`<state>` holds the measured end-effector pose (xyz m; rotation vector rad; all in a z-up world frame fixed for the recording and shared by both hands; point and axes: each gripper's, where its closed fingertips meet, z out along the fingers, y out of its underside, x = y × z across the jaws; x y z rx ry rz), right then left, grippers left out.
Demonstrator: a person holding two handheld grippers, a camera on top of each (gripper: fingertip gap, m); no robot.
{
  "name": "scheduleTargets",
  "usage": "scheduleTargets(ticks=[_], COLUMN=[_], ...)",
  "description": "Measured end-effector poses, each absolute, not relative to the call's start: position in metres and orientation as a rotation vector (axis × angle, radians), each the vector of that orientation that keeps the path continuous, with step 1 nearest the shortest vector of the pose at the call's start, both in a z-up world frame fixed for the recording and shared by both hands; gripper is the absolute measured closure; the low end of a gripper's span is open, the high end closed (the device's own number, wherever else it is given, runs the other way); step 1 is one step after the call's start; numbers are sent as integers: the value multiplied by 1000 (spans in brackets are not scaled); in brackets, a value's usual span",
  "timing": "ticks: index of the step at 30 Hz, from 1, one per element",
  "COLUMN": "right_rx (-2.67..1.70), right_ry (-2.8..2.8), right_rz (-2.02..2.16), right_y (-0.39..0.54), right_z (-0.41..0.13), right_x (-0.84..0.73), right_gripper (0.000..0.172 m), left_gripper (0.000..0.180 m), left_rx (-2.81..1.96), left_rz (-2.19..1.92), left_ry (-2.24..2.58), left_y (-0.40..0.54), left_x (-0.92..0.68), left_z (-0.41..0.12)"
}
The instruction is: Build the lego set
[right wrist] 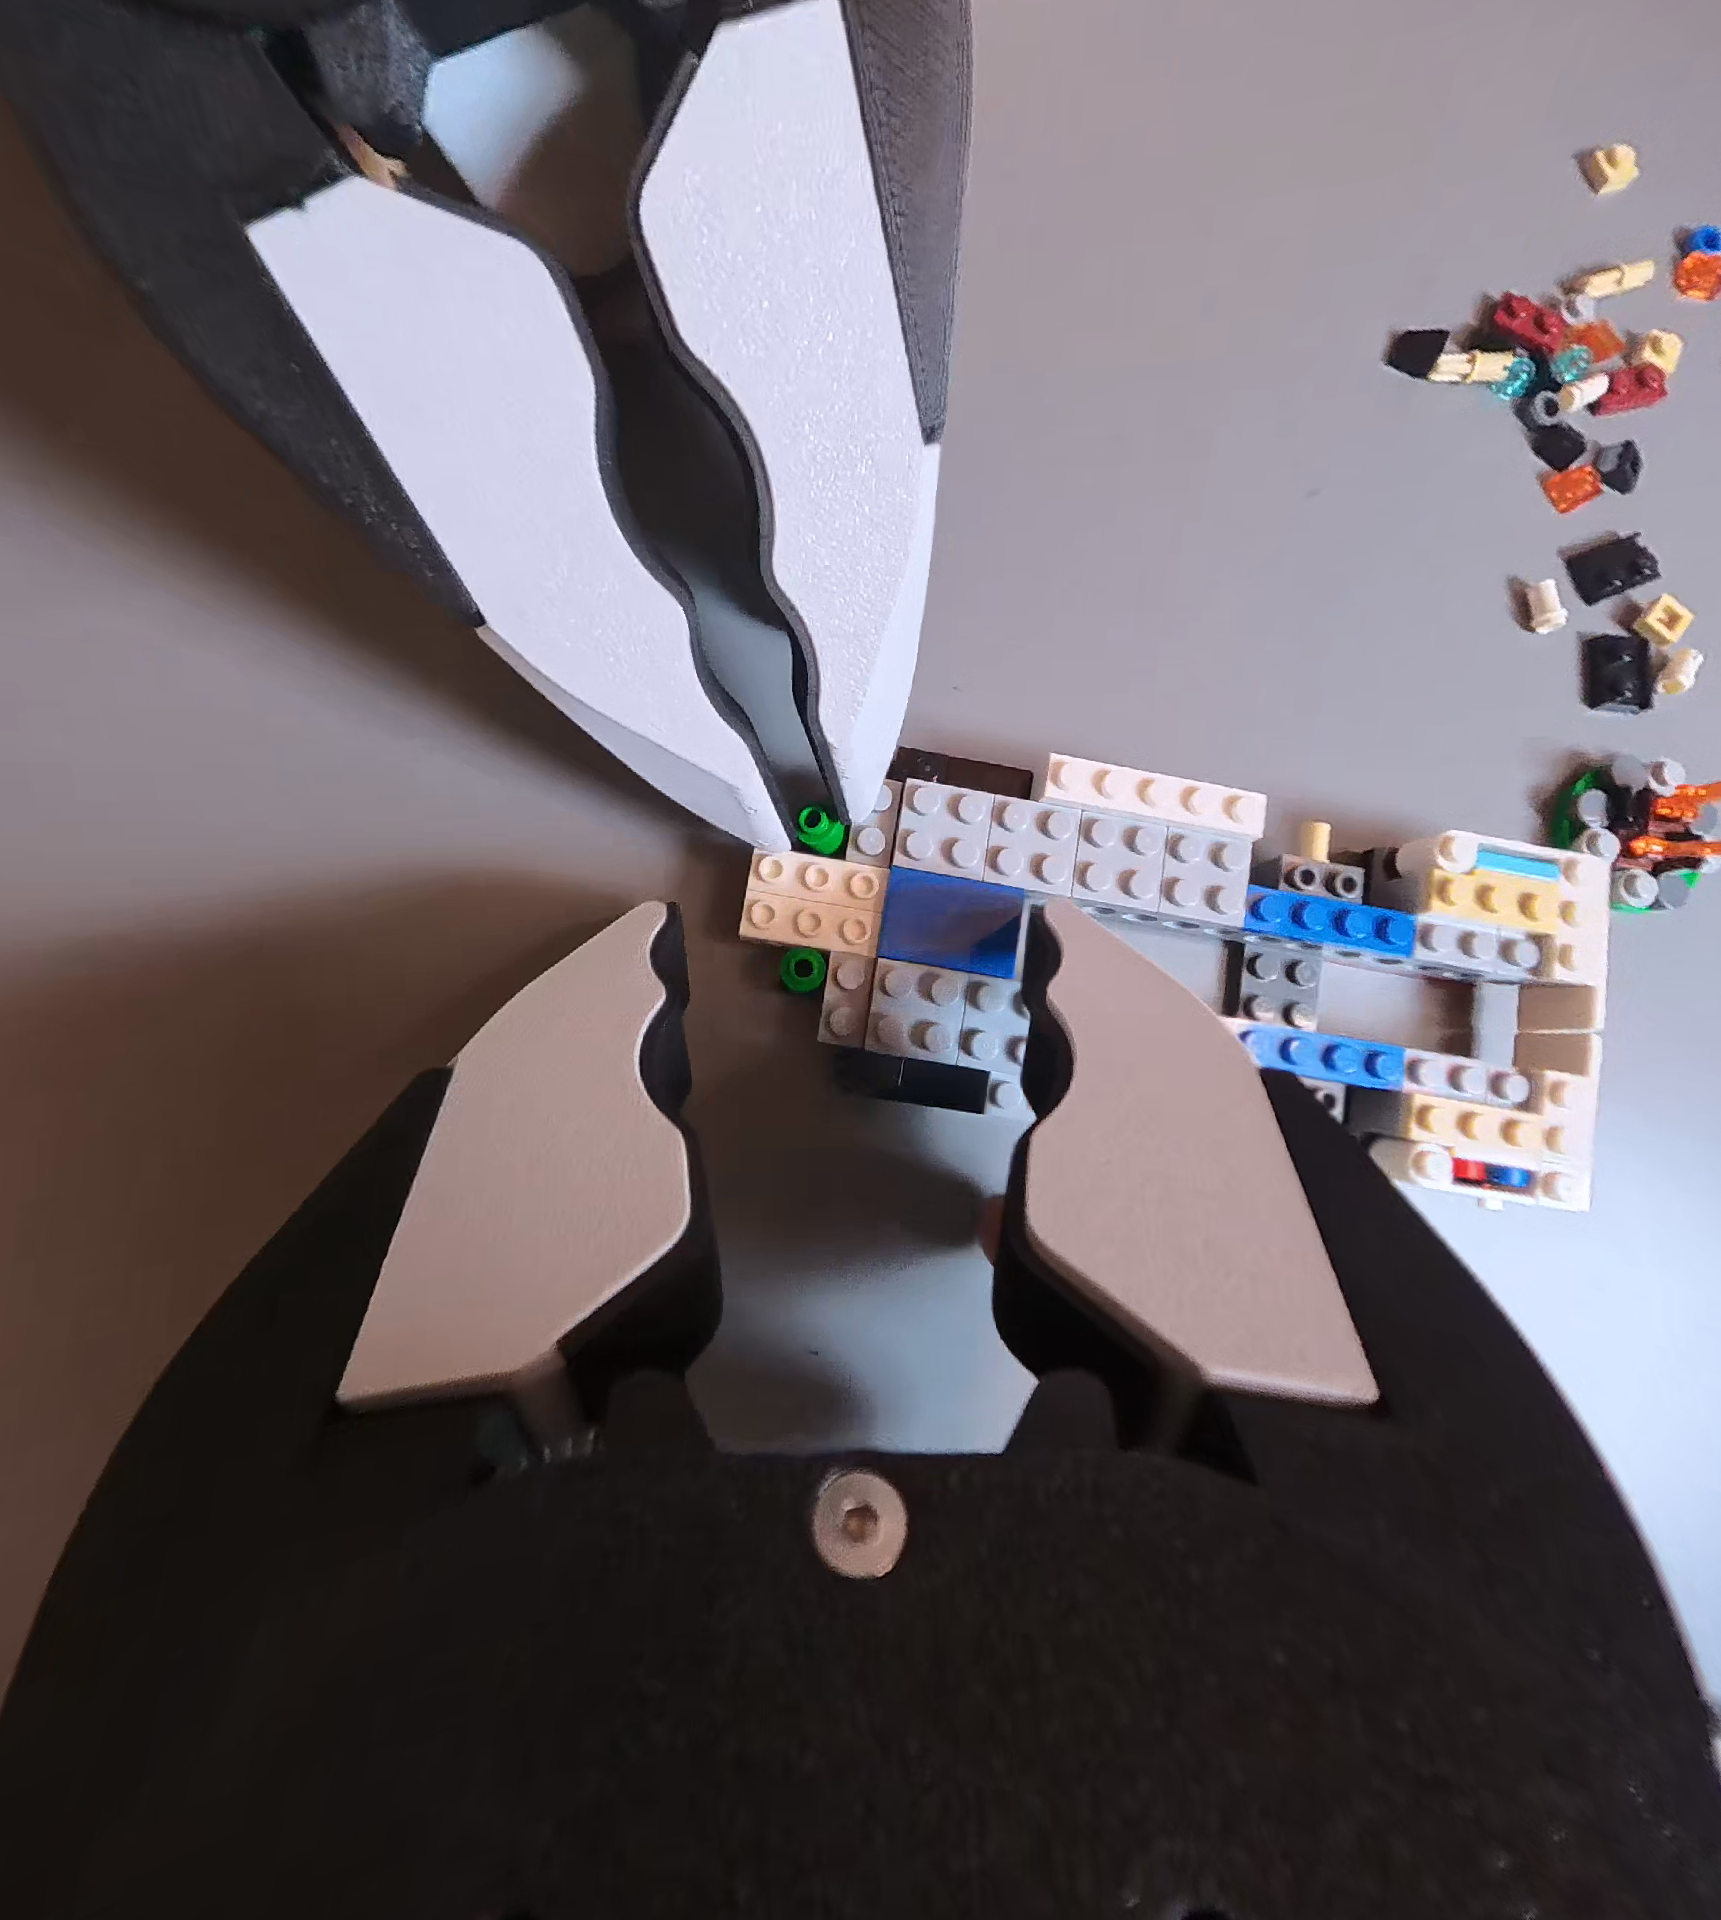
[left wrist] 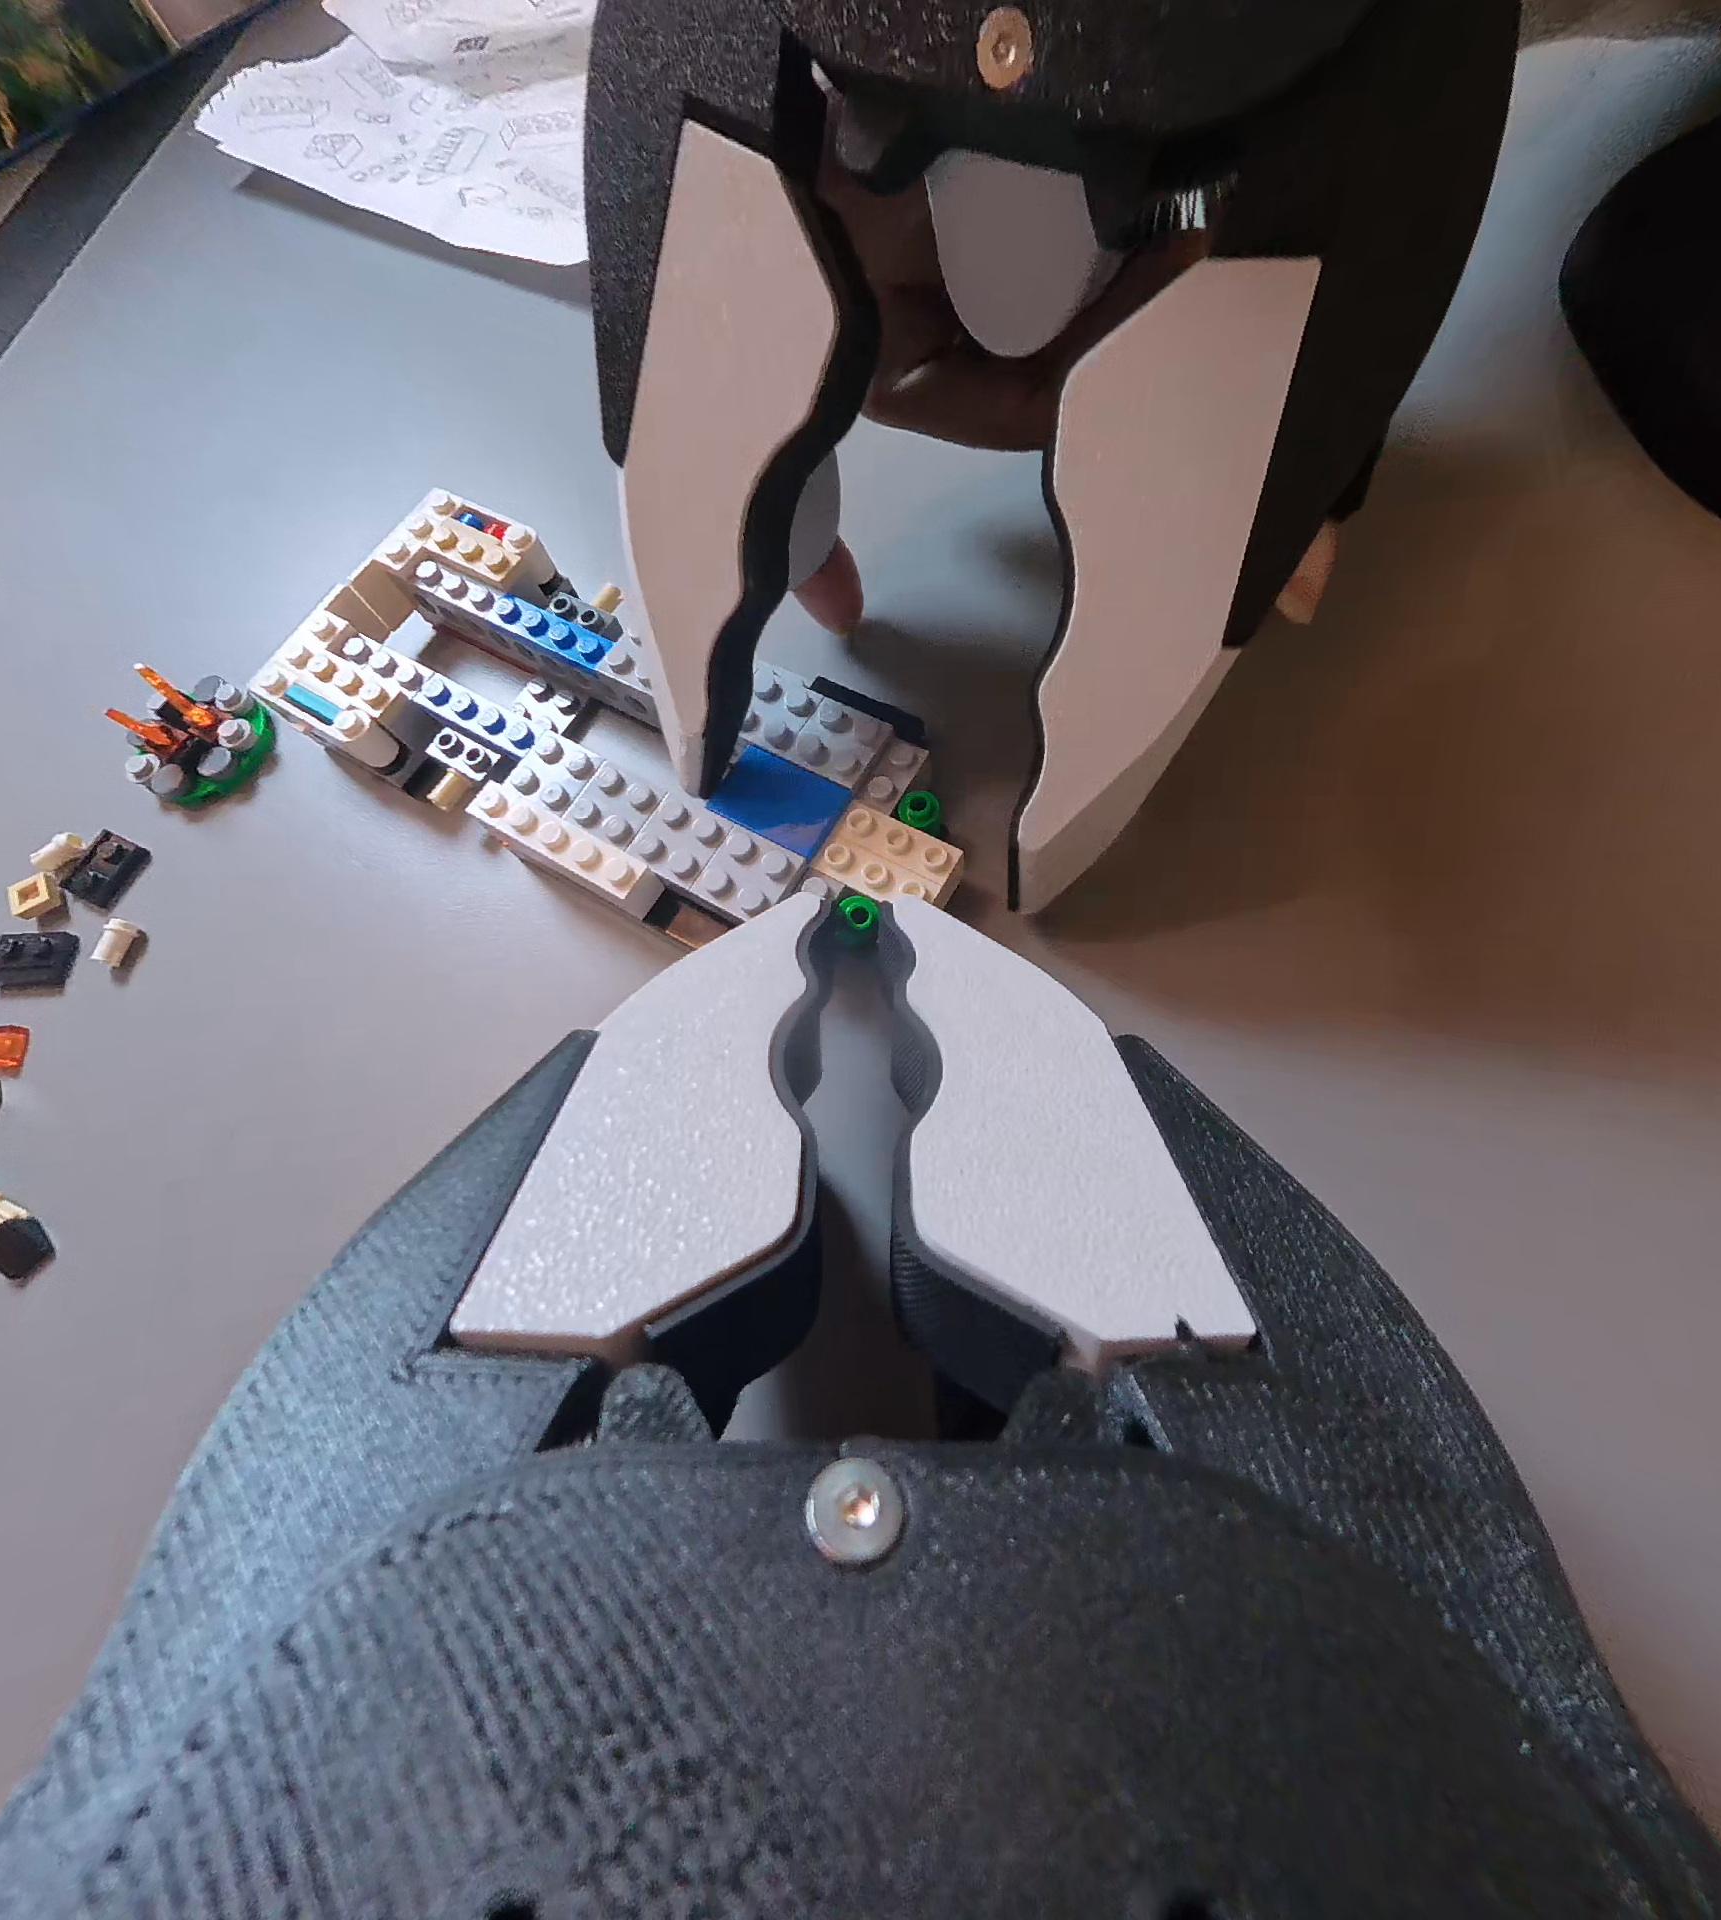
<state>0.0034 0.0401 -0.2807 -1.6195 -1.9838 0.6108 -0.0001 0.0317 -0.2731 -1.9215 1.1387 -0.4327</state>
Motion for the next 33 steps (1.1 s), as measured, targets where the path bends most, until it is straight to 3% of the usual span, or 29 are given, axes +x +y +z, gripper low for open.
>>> scheduleTargets(ticks=[5, 24, 33], right_rx=[-1643, -1623, -1614], right_ry=[-1922, -1973, -1988], right_rz=[569, 609, 606], right_y=[46, 42, 41], right_z=[-281, -281, -281], right_x=[1, 4, 7], right_gripper=[119, 120, 120], left_gripper=[173, 168, 164], left_rx=[-1927, -1936, -2109], left_rz=[-443, -387, -393], left_ry=[1129, 1177, 1254], left_y=[33, 31, 21], left_x=[0, -16, -41], left_z=[-273, -260, -284])
